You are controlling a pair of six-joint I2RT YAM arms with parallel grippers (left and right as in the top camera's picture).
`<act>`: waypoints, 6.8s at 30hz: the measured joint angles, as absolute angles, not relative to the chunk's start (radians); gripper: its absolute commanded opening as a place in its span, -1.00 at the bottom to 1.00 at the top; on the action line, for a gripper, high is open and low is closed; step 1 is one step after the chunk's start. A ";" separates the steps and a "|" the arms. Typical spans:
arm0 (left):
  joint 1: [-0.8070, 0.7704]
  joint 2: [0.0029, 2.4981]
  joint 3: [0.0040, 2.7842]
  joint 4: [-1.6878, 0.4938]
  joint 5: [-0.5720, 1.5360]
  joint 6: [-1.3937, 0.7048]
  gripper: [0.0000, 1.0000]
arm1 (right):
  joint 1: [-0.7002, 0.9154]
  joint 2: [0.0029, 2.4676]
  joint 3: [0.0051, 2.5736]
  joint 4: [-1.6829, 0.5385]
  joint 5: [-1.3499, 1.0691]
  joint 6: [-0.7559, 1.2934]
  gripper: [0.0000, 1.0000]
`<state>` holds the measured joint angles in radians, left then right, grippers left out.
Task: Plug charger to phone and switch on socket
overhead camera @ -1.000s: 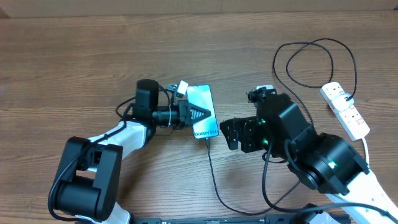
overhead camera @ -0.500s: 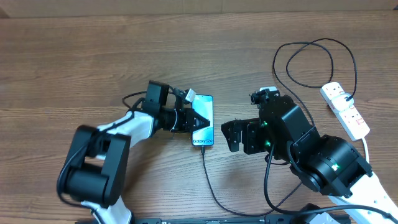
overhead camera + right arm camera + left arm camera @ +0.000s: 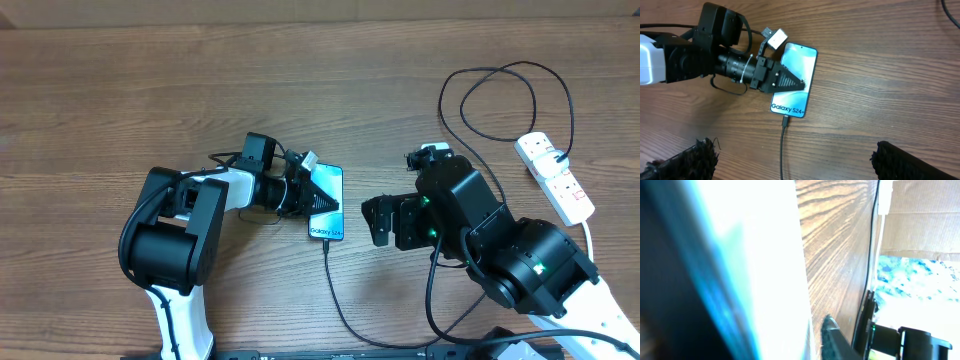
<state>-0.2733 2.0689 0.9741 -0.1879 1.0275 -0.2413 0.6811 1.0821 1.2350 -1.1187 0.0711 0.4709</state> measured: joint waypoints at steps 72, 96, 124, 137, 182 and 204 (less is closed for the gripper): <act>-0.302 1.951 1.074 -0.447 0.733 -0.268 0.80 | 0.681 1.208 1.235 -1.137 0.094 0.506 1.00; -0.292 1.954 1.255 -0.740 0.331 -0.330 1.00 | 0.681 1.208 1.236 -1.062 0.299 0.914 0.41; -0.280 0.955 1.557 -1.260 -0.247 -0.345 1.00 | 0.005 1.237 1.243 -1.284 0.604 1.226 0.11; -0.280 0.932 1.556 -1.401 -0.266 -0.346 1.00 | -0.299 1.620 1.244 -1.002 0.711 1.095 -0.86; -0.082 0.516 1.549 -1.405 -0.267 -0.346 1.00 | -0.472 1.867 1.164 -0.469 0.232 0.344 -0.92; -0.082 0.311 1.549 -1.688 -0.270 -0.346 1.00 | -0.483 1.869 1.120 -0.416 0.171 0.302 -0.92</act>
<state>-0.0822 0.3111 1.5490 -1.6878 -0.2703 -0.3458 -0.4831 1.8690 1.1202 -0.4164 0.1715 0.3023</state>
